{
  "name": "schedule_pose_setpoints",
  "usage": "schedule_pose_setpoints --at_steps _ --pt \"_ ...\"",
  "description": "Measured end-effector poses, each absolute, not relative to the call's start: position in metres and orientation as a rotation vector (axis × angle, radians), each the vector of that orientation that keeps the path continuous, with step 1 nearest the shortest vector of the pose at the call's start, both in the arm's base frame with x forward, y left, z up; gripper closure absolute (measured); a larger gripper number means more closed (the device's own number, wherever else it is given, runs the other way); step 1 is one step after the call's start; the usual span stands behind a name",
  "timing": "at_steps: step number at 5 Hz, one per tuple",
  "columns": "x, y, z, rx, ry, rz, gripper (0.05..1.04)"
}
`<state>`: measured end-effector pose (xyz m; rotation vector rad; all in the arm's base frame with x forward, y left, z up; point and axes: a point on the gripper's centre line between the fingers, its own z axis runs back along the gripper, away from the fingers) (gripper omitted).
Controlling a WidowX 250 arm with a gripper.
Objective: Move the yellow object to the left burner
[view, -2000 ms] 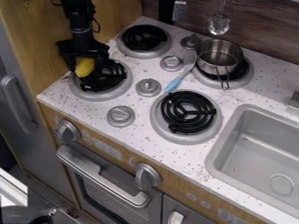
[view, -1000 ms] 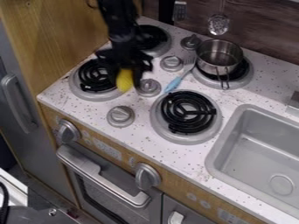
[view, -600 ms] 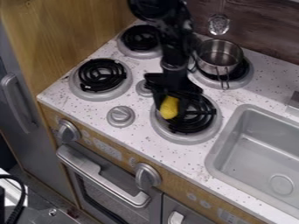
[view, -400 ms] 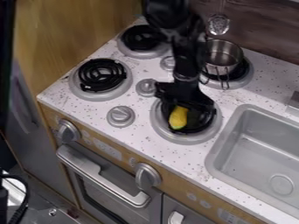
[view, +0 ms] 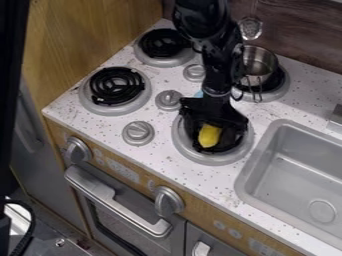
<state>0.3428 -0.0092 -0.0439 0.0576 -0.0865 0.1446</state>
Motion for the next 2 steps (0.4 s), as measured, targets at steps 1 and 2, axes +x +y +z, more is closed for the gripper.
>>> schedule_pose_setpoints --at_steps 1,2 --pt "0.348 -0.01 -0.016 0.047 -0.125 0.189 0.083" --pt "0.352 -0.01 0.014 0.044 -0.18 0.212 0.084"
